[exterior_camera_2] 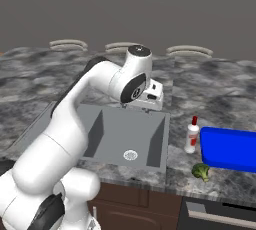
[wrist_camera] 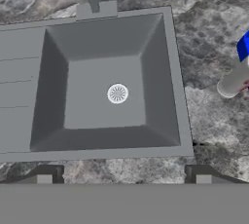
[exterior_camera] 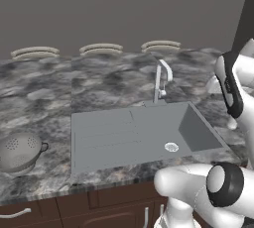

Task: Pick up all produce items and place them in the sink. Turn on the sink faucet to wash them. Then turn the sink off and put them in the tray.

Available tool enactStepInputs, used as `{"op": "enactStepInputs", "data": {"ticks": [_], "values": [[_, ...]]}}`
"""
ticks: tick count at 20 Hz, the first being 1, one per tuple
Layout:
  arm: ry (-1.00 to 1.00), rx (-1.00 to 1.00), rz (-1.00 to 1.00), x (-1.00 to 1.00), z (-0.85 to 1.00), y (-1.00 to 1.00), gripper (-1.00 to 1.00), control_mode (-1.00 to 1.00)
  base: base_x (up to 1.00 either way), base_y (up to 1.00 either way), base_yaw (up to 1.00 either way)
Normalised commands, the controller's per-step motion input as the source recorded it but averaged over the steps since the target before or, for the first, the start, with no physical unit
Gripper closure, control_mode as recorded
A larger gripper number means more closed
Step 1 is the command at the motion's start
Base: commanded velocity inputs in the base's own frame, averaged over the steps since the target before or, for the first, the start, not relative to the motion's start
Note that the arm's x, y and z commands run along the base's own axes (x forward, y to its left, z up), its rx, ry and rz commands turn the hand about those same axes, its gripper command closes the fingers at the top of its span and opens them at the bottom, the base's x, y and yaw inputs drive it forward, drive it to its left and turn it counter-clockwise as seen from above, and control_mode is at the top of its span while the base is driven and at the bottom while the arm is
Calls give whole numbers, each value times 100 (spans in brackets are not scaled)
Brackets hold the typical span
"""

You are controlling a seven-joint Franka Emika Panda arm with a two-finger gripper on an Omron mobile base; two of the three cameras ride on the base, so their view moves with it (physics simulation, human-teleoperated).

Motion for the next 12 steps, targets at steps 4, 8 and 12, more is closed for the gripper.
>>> {"op": "enactStepInputs", "data": {"ticks": [4, 8, 12], "values": [[16, 0, -19, -38, -32, -67, -100, -100, 0, 0, 0], [25, 0, -21, -33, -39, -59, -100, -100, 0, 0, 0], [21, 0, -18, -14, -31, -63, -100, -100, 0, 0, 0]]}}
